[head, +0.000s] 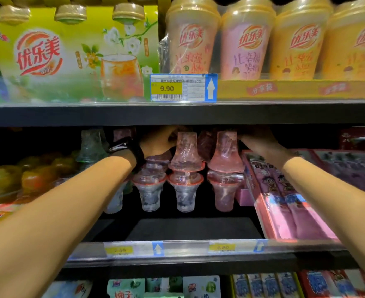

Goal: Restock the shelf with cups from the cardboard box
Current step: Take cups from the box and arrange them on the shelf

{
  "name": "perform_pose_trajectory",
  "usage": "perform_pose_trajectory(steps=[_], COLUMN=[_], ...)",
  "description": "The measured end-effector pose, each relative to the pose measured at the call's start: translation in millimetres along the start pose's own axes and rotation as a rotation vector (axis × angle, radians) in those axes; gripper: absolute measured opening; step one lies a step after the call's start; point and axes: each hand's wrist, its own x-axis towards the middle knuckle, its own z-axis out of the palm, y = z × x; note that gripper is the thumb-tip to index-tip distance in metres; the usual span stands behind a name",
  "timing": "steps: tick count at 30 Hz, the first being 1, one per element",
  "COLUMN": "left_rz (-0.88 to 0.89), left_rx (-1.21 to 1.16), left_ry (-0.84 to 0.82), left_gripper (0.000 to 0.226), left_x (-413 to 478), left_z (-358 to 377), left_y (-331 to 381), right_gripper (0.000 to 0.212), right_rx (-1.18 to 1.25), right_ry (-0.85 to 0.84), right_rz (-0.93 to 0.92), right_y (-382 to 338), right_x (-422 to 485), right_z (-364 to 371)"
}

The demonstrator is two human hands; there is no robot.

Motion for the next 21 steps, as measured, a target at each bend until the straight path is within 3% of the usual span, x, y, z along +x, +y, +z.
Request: perform_pose_trajectory(steps=[7,14,18,21], left_rz=[0.112,-0.076,-0.102,-0.109], left_rx=[0.098,0.169,0.159,0.196], left_ry=[0.070,0.153,0.180,0.140], left_gripper=[0.041,0.040,0.041,0.046], left_x=[-35,-70,-82,-90], left_z=[2,0,-2,-2], left_y=[3,-5,4,12], right_gripper=[0.030,0.040,0.046,0.064], right_rx=[-0.123,-0.013,0.027,0.001], right_ry=[0.140,0.331,0.350,0.267], right_rz=[-0.105,0.009,-0.052,-0.006], right_y=[2,5,-2,-12], right_x=[-24,-56,-82,-107], right_z=[-4,-1,4,4])
